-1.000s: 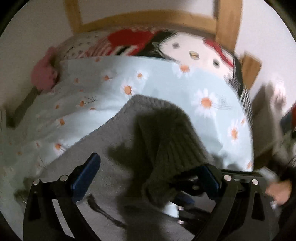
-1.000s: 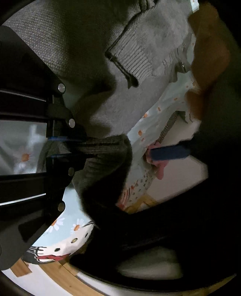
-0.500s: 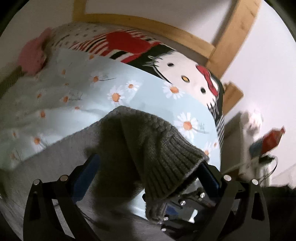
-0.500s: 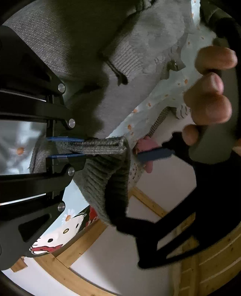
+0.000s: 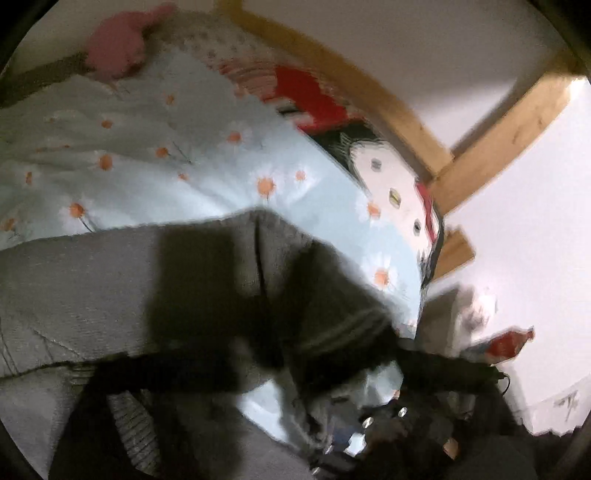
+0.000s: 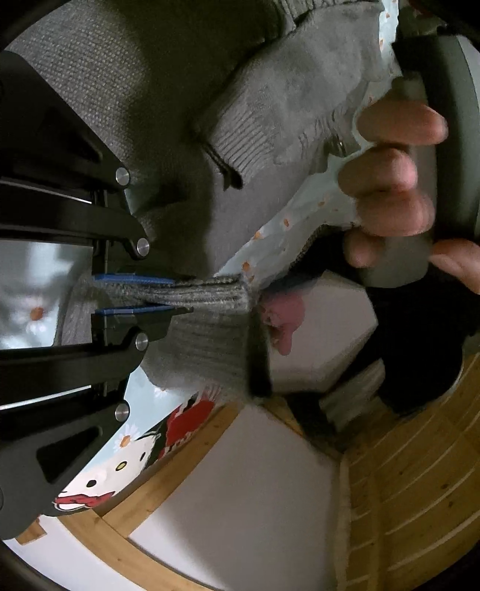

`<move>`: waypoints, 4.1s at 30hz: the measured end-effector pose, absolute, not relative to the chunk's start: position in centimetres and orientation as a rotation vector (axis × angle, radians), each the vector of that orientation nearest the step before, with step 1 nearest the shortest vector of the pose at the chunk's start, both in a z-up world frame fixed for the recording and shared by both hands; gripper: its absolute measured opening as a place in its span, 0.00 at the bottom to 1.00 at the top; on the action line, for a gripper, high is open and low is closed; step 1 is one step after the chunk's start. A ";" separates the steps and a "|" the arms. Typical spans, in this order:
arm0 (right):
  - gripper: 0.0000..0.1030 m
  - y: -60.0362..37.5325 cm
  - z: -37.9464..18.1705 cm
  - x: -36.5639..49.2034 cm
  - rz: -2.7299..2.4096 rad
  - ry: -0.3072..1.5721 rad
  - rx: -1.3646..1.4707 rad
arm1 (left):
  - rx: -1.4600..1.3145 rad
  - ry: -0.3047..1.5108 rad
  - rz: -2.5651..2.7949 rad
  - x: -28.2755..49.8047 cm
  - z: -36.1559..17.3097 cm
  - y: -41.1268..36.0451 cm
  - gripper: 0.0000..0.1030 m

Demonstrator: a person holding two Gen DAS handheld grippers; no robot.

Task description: Fold large clothes

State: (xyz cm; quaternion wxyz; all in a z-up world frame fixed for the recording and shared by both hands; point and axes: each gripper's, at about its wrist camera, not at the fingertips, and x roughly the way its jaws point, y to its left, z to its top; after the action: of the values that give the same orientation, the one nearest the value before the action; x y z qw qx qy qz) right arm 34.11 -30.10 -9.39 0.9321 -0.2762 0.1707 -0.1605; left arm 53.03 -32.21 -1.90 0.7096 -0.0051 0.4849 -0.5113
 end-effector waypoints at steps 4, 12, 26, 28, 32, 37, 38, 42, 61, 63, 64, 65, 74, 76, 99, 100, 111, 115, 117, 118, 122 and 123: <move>0.09 -30.2 -9.2 33.7 -0.329 0.352 -0.561 | -0.079 1.119 -1.121 53.9 -2.4 -31.4 0.94; 0.09 -31.1 -9.3 34.2 -0.341 0.353 -0.545 | 0.140 1.139 -1.028 54.0 -3.4 -28.9 0.94; 0.09 -30.1 -9.3 34.3 -0.330 0.335 -0.569 | -0.160 1.307 -1.151 54.5 -6.1 -32.3 0.94; 0.09 -30.2 -9.4 33.9 -0.333 0.337 -0.568 | -0.216 1.332 -1.130 55.0 -7.0 -32.4 0.94; 0.09 -30.5 -9.6 34.1 -0.337 0.350 -0.562 | -0.259 1.242 -1.078 55.0 -5.8 -30.4 0.94; 0.09 -30.9 -9.1 34.5 -0.365 0.333 -0.531 | -0.411 1.332 -1.035 53.8 -7.7 -26.3 0.94; 0.09 -31.1 -9.0 34.5 -0.375 0.331 -0.524 | -0.444 1.347 -1.020 53.5 -8.2 -25.9 0.94; 0.09 -31.1 -8.9 34.7 -0.393 0.324 -0.514 | -0.737 1.455 -1.012 52.0 -11.7 -23.0 0.94; 0.09 -25.9 -10.8 33.9 -0.307 0.270 -0.683 | -0.896 1.332 -1.127 55.1 -9.5 -22.8 0.08; 0.09 -24.8 -10.6 34.5 -0.300 0.272 -0.684 | -0.876 1.318 -1.130 55.1 -8.9 -22.1 0.08; 0.09 -24.6 -10.6 34.6 -0.297 0.270 -0.684 | -0.870 1.307 -1.132 55.1 -8.7 -21.9 0.07; 0.09 -24.2 -10.4 34.8 -0.293 0.268 -0.685 | -0.859 1.296 -1.125 55.2 -8.3 -21.3 0.07; 0.09 -14.2 -7.4 37.8 -0.191 0.186 -0.659 | -0.653 1.223 -1.017 57.5 -2.1 -10.9 0.07; 0.09 -11.4 -7.2 38.3 -0.146 0.177 -0.668 | -0.615 1.220 -0.966 57.8 -1.6 -8.0 0.07; 0.97 2.0 -8.4 41.2 0.346 0.339 -0.489 | -0.369 1.280 -0.539 64.3 -13.6 9.0 0.10; 0.97 1.2 -7.4 40.3 0.360 0.322 -0.459 | -0.357 1.264 -0.528 64.4 -13.4 8.9 0.10; 0.97 -20.9 -7.8 47.9 -0.121 0.672 -0.047 | -0.194 0.754 -0.287 56.7 -3.0 6.5 0.75; 0.97 -23.2 -13.1 50.3 -0.142 0.861 0.053 | -0.083 0.709 -0.247 52.7 -6.7 -1.2 0.88; 0.97 -23.0 -12.9 50.3 -0.153 0.857 0.038 | 0.060 0.789 -0.174 53.2 -10.7 -4.4 0.88; 0.97 -22.9 -12.7 50.4 -0.146 0.868 0.042 | 0.099 0.812 -0.143 53.6 -12.1 -4.8 0.88; 0.97 -23.9 -9.6 48.9 -0.122 0.816 0.056 | -0.009 0.863 -0.141 55.4 -14.0 -3.0 0.95; 0.97 -23.5 -9.3 48.8 -0.124 0.794 0.064 | -0.003 0.868 -0.144 55.6 -14.2 -3.1 0.95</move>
State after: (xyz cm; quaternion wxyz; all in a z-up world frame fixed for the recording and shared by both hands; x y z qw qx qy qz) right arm 48.76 -23.54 -9.33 0.9200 0.0310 0.3861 -0.0602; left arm 55.61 -3.05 -14.17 0.9048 -0.0017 0.4202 -0.0698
